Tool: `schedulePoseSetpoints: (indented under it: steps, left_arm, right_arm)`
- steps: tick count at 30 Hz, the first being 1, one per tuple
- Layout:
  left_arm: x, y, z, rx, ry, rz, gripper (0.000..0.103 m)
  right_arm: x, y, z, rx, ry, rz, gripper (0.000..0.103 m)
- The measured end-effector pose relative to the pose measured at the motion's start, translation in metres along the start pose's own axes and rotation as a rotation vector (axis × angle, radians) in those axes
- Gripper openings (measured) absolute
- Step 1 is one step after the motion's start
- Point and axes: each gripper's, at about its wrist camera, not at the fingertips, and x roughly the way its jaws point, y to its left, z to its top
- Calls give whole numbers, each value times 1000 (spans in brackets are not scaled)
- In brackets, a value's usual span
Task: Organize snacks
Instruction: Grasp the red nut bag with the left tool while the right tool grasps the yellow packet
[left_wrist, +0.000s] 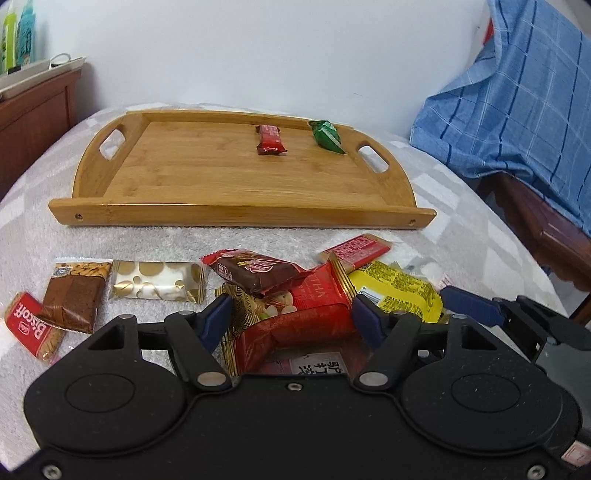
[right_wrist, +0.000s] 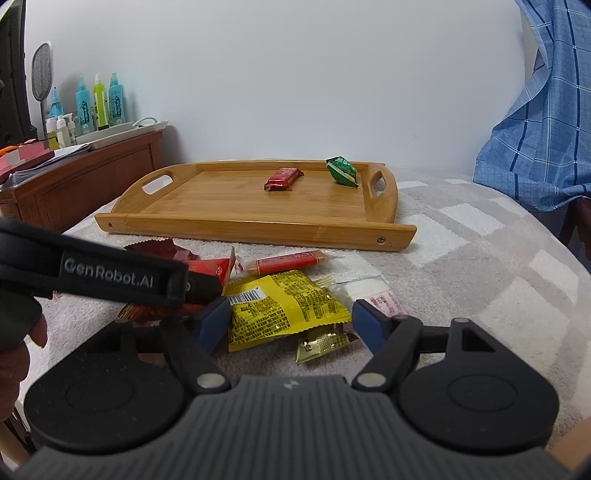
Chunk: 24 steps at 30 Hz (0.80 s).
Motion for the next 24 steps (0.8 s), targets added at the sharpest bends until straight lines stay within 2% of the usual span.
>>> schedulePoseSetpoints:
  steps: [6, 11, 14, 17, 19, 24]
  left_arm:
    - [-3, 0, -2, 4, -1, 7, 69]
    - [-5, 0, -5, 19, -14, 26, 77]
    - [2, 5, -6, -4, -4, 13, 78]
    - [6, 14, -6, -76, 9, -21, 73]
    - [4, 13, -6, -71, 13, -23, 71]
    - [-1, 6, -7, -31, 4, -2, 68]
  right_arm:
    - [0, 0, -1, 2, 8, 13, 84]
    - [0, 3, -1, -17, 8, 17, 83]
    - [0, 5, -2, -25, 9, 14, 81]
    - [0, 4, -2, -25, 11, 7, 81]
    - [0, 4, -2, -17, 9, 12, 81]
    - [0, 5, -2, -12, 5, 12, 68]
